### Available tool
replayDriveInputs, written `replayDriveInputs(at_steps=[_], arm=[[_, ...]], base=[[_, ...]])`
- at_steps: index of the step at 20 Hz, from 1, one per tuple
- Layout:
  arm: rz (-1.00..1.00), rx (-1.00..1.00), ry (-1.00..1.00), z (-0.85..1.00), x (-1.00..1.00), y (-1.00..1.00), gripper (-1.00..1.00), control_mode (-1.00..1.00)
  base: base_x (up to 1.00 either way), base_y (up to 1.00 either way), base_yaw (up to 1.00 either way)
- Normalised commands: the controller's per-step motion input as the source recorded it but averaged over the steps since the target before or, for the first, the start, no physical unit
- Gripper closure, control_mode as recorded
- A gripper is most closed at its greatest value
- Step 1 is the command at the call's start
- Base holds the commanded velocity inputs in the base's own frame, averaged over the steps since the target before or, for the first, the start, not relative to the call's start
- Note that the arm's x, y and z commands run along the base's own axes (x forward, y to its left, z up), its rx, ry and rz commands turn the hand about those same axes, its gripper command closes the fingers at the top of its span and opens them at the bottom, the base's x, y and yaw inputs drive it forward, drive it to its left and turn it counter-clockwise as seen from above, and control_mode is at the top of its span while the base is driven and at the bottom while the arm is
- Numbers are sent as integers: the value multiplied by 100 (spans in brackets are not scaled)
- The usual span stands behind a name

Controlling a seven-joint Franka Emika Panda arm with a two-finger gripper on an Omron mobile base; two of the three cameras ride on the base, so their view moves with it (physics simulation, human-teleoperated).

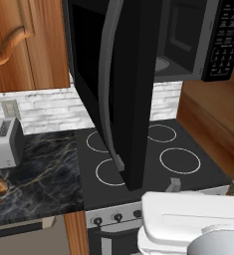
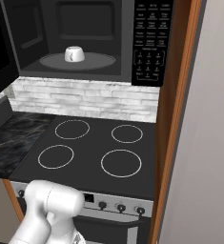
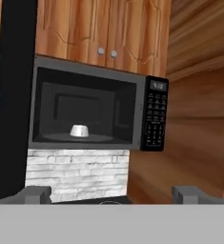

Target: Pick the mug from the counter and place it inside the microwave. Then close the microwave.

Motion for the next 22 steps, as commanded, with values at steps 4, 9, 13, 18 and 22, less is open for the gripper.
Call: replayDriveInputs(at_steps=[4, 9, 13, 18, 22], arm=[[-14, 0, 0, 0, 0, 61, -100, -100], [-16, 0, 0, 0, 0, 65, -100, -100], [-18, -2, 0, 0, 13, 59, -100, -100], [-20, -4, 1, 0, 33, 27, -100, -100], [-19, -1, 0, 0, 28, 6, -100, -100]], base=[[0, 0, 0], [0, 0, 0], [0, 0, 0], [0, 0, 0], [0, 0, 0]])
